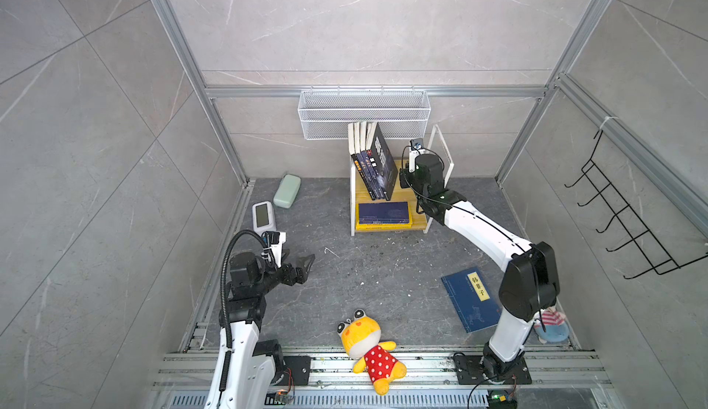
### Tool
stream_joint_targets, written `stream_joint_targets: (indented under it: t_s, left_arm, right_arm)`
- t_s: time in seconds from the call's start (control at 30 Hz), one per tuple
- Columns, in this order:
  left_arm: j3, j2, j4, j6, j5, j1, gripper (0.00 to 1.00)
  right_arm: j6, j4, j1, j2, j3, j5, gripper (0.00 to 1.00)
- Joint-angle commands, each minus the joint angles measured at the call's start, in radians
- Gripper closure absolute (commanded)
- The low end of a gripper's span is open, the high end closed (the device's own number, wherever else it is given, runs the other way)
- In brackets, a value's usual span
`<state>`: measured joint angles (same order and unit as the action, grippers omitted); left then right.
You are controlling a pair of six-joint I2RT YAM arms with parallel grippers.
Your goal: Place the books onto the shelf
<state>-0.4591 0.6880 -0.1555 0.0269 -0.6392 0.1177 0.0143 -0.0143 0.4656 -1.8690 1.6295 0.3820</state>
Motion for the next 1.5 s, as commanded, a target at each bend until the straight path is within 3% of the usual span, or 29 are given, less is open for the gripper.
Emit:
stream_joint_targets:
  t_s: [0.0, 0.3, 0.47, 0.97, 1.47]
  left_arm:
    - [-0.013, -0.014, 0.023, -0.016, -0.02, -0.005, 0.0]
    - [-0.013, -0.018, 0.017, -0.016, -0.031, -0.007, 0.0]
    - [-0.007, -0.011, 0.029, -0.012, -0.028, -0.004, 0.0]
    - [-0.021, -0.014, 0.001, -0.031, -0.013, 0.022, 0.0]
    - [-0.02, -0.008, 0.001, -0.03, -0.033, 0.037, 0.0]
  right_arm:
    - [-0.032, 0.107, -0.019, -0.064, 0.075, -0.002, 0.85]
    - [-0.047, 0.102, -0.071, -0.127, 0.072, -0.041, 0.96]
    - [-0.046, 0.048, -0.074, -0.163, 0.069, -0.124, 1.0]
    - [-0.118, 0.022, -0.071, -0.314, 0.201, -0.266, 1.0]
    - [-0.169, -0.07, -0.067, -0.352, 0.186, -0.325, 1.0]
